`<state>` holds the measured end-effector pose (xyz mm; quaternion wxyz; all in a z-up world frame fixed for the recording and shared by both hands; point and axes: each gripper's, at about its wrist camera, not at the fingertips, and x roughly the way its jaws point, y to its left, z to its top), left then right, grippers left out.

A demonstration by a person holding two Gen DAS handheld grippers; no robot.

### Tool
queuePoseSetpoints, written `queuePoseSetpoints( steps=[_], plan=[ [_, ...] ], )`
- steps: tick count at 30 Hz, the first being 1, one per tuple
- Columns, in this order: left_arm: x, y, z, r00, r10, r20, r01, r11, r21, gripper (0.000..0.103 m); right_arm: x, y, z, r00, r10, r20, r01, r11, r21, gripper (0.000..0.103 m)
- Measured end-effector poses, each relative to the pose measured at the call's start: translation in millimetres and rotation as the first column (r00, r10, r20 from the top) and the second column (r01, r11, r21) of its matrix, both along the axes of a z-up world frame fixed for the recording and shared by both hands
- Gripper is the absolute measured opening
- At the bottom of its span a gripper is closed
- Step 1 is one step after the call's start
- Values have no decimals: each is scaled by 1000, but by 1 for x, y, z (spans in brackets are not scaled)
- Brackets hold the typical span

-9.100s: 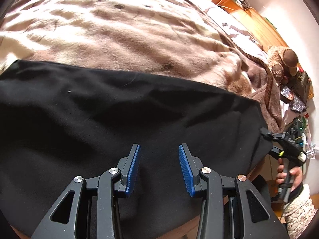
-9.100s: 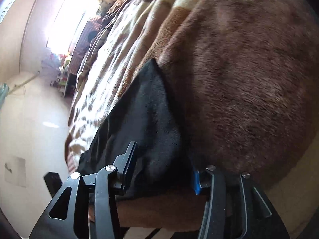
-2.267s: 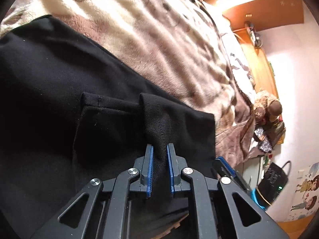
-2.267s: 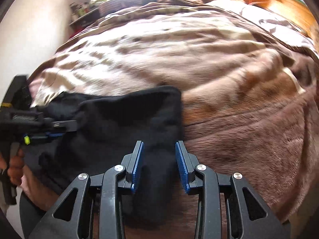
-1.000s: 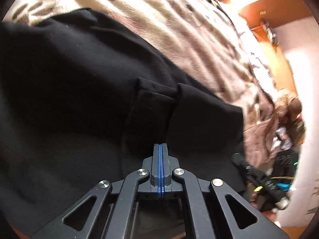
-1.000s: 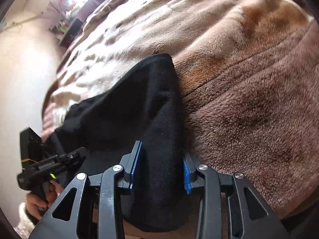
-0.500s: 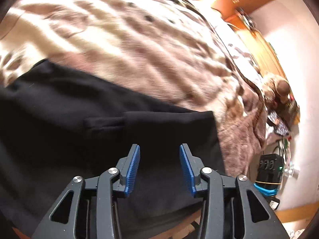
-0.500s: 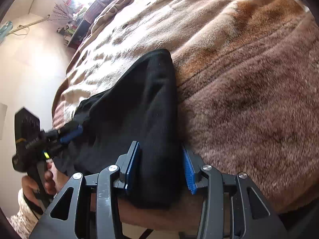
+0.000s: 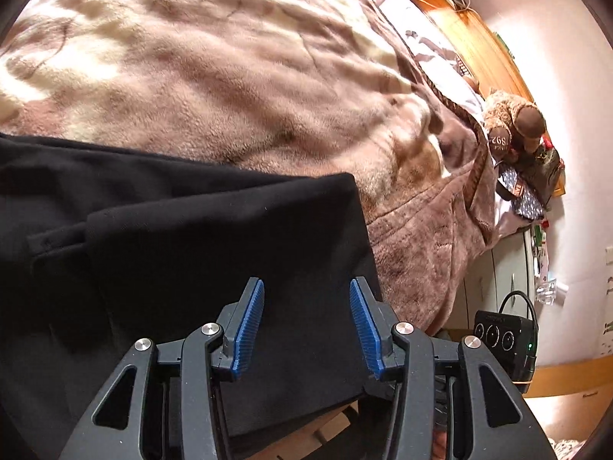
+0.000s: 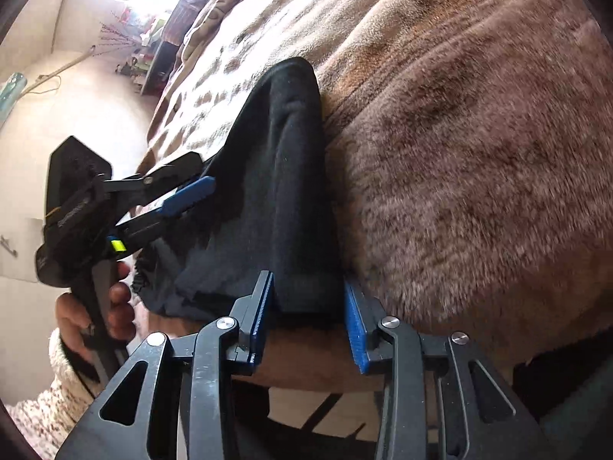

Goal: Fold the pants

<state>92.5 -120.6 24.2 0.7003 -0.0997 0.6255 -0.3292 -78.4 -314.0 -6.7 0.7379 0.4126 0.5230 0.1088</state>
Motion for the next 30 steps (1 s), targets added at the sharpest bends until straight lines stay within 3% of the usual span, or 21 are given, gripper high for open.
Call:
queuePoseSetpoints(
  steps=[2, 3, 4, 7, 10, 13, 15, 16, 23, 25, 26, 30],
  plan=[
    [-1, -2, 0, 1000, 5, -1, -5, 1000, 2, 59, -9, -7, -2, 1000, 5, -17, -4, 999, 43, 33],
    [-1, -3, 0, 1000, 5, -4, -5, 1000, 1, 59, -14, -7, -4, 999, 23, -27, -21, 998, 59, 19],
    [0, -3, 0, 1000, 6, -4, -6, 1000, 1, 59, -19, -5, -4, 998, 46, -36, -44, 998, 46, 15],
    [-1, -7, 5, 1000, -1, 7, 1, 1000, 3, 59, -29, -7, -5, 998, 49, -47, -49, 999, 1, 13],
    [-1, -10, 6, 1000, -8, 8, 8, 1000, 11, 60, -32, -30, 15, 998, -46, 39, 48, 998, -38, 14],
    [2, -15, 5, 1000, -7, 2, 7, 1000, 19, 60, -16, -37, 23, 996, -61, 71, 65, 996, -64, 25],
    [3, -20, 4, 1000, -21, -11, 21, 999, 29, 62, -1, -29, 18, 998, -18, 68, 21, 999, -35, 49],
    [3, -24, 4, 999, -35, -13, 36, 999, 35, 63, 5, -24, 14, 998, -5, 59, 7, 999, -37, 52],
    [3, -55, 2, 990, -138, 3, 136, 983, 126, 67, 27, 7, -5, 998, 62, 26, -61, 997, -48, 53],
    [4, -64, 1, 988, -154, -4, 153, 976, 152, 67, 28, 6, -4, 997, 71, 33, -69, 997, -37, 49],
    [4, -69, 0, 986, -169, -12, 169, 972, 164, 67, 27, 7, -3, 996, 76, 39, -74, 996, -48, 40],
    [3, -84, 1, 977, -212, -11, 209, 955, 209, 68, 22, 19, 14, 988, 115, 105, -96, 980, -173, 29]
  ],
)
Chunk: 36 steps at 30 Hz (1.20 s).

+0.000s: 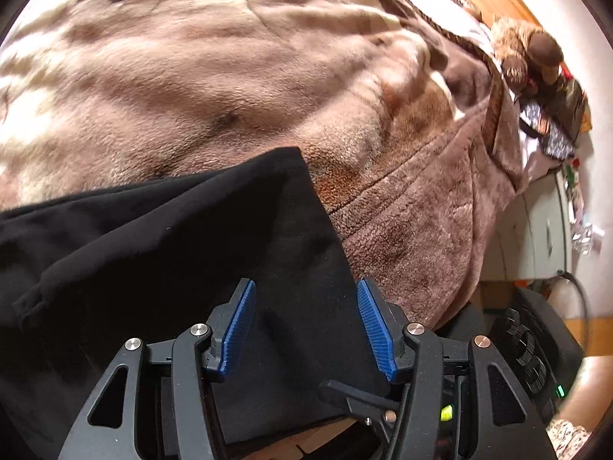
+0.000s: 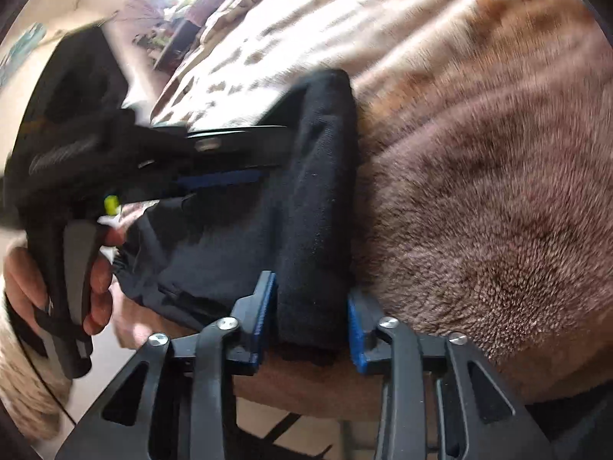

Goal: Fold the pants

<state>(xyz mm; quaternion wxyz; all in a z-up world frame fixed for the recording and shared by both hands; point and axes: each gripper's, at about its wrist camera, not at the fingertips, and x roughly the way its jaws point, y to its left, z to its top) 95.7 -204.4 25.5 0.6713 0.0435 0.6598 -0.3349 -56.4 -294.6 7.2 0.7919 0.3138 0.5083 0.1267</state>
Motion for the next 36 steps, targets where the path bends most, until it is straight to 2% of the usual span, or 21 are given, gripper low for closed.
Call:
queuePoseSetpoints(
  steps=[2, 8, 14, 20, 26, 29, 32, 36],
  plan=[
    [1, -3, 6, 1000, -6, 19, 6, 1000, 24, 68, 0, 7, 10, 999, 12, 40, -11, 999, -36, 25],
    [11, -5, 30, 998, -27, 55, 22, 996, 83, 68, 1, 48, 48, 977, 131, 166, -99, 977, -191, 23],
    [15, 0, 36, 997, -39, 72, 26, 985, 173, 69, -1, 74, 66, 950, 204, 235, -148, 961, -235, 23],
    [14, 15, 33, 998, -33, 61, 20, 980, 199, 66, -3, 77, 74, 942, 220, 254, -159, 958, -239, 23],
    [21, 40, 49, 999, 15, 35, -19, 995, 96, 42, -4, 81, 82, 926, 252, 281, -184, 951, -248, 23],
    [26, 67, 67, 998, 66, 20, -66, 998, 8, 39, 2, 89, 93, 917, 259, 304, -193, 954, -231, 23],
    [34, 108, 88, 987, 158, 1, -157, 984, -86, 39, 7, 107, 111, 898, 286, 334, -216, 948, -232, 23],
    [40, 159, 120, 973, 219, 67, -209, 969, -130, 38, 19, 137, 129, 868, 326, 375, -263, 942, -209, 23]
  ],
)
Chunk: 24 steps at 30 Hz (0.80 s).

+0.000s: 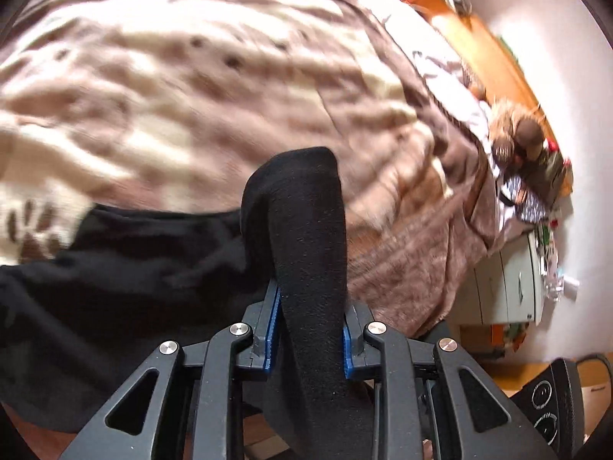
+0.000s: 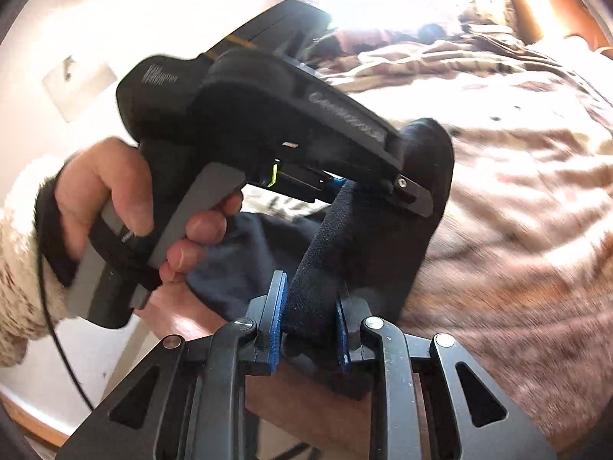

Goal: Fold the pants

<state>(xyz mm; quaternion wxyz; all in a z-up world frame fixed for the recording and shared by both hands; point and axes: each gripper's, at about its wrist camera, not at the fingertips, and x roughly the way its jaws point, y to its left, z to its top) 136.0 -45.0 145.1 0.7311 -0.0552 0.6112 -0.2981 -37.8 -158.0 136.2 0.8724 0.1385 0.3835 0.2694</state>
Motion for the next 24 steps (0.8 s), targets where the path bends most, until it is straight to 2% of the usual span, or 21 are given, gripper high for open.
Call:
queuePoseSetpoints(
  steps=[5, 12, 18, 21, 24],
  plan=[
    [10, 68, 28, 996, 80, 50, -78, 996, -38, 36, 16, 51, 24, 995, 84, 48, -82, 996, -29, 23],
    [15, 164, 46, 975, 207, 82, -200, 976, -80, 35, 37, 127, 37, 979, 194, 61, -192, 981, -26, 23],
    [16, 254, 34, 945, 318, 74, -310, 946, -99, 35, 54, 197, 31, 957, 288, 44, -286, 958, -33, 23],
    [12, 296, 22, 930, 361, 72, -350, 928, -125, 35, 61, 232, 18, 942, 334, 20, -333, 942, -49, 23],
    [10, 323, 12, 922, 379, 80, -367, 920, -137, 36, 64, 264, 8, 928, 371, 6, -370, 926, -69, 23]
  ],
)
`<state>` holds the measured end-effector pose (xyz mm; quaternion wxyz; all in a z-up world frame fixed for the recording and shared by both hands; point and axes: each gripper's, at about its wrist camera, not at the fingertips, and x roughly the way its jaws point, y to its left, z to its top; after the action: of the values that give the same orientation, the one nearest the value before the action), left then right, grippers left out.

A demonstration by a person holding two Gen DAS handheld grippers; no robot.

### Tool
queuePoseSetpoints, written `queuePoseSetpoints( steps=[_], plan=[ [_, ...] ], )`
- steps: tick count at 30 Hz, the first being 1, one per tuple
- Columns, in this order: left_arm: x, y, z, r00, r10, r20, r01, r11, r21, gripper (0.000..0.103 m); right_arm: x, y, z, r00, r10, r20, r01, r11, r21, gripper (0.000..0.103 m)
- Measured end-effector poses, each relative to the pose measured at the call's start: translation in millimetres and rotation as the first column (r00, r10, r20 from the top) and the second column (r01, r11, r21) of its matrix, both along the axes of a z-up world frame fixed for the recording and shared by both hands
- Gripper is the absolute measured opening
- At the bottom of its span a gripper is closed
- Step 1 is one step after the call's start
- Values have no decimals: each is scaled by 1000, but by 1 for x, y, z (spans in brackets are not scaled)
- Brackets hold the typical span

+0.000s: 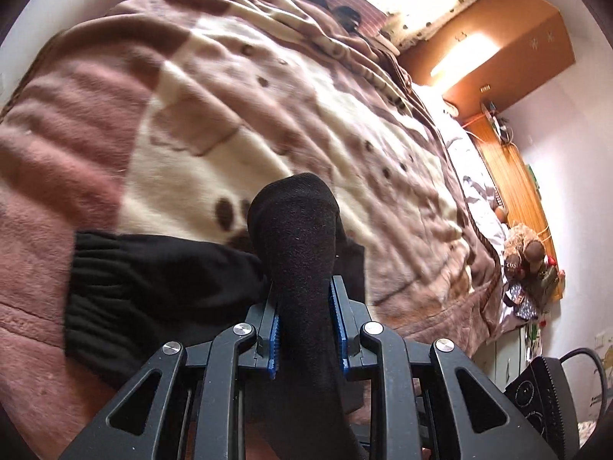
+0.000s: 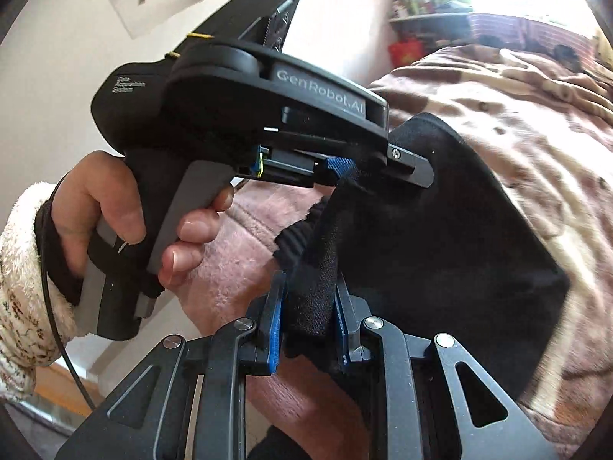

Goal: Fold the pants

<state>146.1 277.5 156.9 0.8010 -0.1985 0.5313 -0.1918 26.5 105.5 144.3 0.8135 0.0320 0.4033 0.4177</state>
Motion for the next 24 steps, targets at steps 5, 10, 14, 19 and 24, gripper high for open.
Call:
queuePoseSetpoints(
  steps=[5, 10, 14, 19, 24],
  plan=[
    [0, 41, -24, 998, 53, -31, -53, 999, -3, 36, 10, 41, -17, 999, 41, -27, -42, 999, -16, 23],
    [-1, 77, -41, 993, 109, -42, -109, 994, -9, 36, 14, 76, -32, 996, 76, -46, -77, 996, -32, 23],
    [3, 97, -53, 992, 116, -45, -115, 993, 27, 36, 23, 102, -42, 995, 86, -47, -89, 995, -48, 23],
    [6, 105, -68, 992, 110, -60, -105, 992, 74, 36, 35, 120, -63, 994, 66, -92, -71, 996, -59, 23],
    [6, 112, -77, 988, 139, -73, -131, 986, 106, 41, 37, 124, -73, 991, 76, -108, -83, 995, -61, 28]
  ],
)
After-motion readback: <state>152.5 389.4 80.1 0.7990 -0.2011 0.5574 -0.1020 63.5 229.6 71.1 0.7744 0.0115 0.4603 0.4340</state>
